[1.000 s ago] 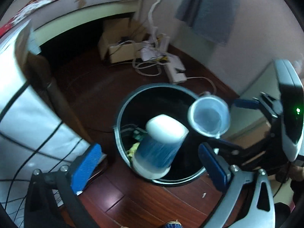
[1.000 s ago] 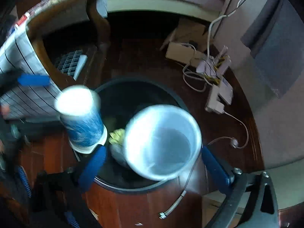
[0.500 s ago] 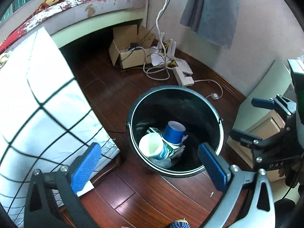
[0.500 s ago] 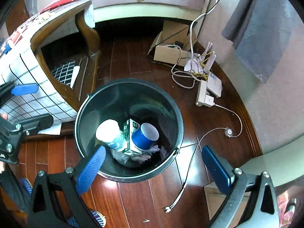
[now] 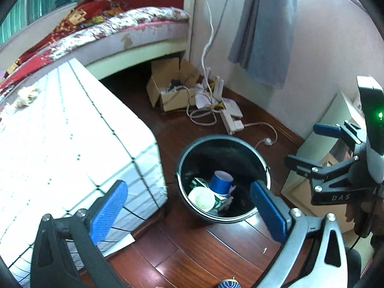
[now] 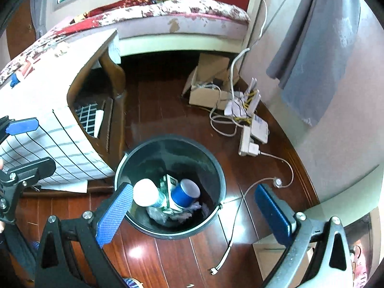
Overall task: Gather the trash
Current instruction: 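Move both tools from the bin back to the table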
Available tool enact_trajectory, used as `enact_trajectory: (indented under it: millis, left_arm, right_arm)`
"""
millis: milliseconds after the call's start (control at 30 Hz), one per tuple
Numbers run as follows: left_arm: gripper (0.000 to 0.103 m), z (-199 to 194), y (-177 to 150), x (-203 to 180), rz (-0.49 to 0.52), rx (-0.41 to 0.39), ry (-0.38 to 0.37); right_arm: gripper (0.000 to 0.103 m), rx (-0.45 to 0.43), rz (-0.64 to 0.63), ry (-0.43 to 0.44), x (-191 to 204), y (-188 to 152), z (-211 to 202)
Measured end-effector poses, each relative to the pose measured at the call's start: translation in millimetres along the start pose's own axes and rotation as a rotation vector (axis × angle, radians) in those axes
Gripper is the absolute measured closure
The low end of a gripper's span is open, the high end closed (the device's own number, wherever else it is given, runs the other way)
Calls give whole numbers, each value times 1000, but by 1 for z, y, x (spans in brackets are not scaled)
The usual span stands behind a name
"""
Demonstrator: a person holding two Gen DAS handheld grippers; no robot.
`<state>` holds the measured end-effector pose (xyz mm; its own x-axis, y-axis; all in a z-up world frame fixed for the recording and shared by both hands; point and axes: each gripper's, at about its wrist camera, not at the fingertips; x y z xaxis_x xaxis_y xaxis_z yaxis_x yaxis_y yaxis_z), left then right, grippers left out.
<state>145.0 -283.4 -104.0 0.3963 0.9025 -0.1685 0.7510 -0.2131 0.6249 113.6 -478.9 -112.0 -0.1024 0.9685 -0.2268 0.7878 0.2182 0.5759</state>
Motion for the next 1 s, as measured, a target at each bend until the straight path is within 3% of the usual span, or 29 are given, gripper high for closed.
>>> enact_trajectory:
  millis: [300, 1000]
  left_arm:
    - [1, -31, 4, 45, -51, -69, 59]
    - [1, -90, -20, 195, -277, -160, 224]
  right_arm:
    - [1, -72, 3, 28, 30, 30, -18]
    - [1, -169, -220, 193, 189, 122, -17]
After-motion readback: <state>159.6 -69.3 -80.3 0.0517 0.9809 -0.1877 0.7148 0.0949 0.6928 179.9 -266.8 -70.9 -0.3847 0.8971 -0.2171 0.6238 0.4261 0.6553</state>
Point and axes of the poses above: each gripper's, at about its wrist camera, not at the fingertips, and z roughly the way its jaws point, x to its left, y to its top, and after that the axes turned 8 degrees about -z, right-handed
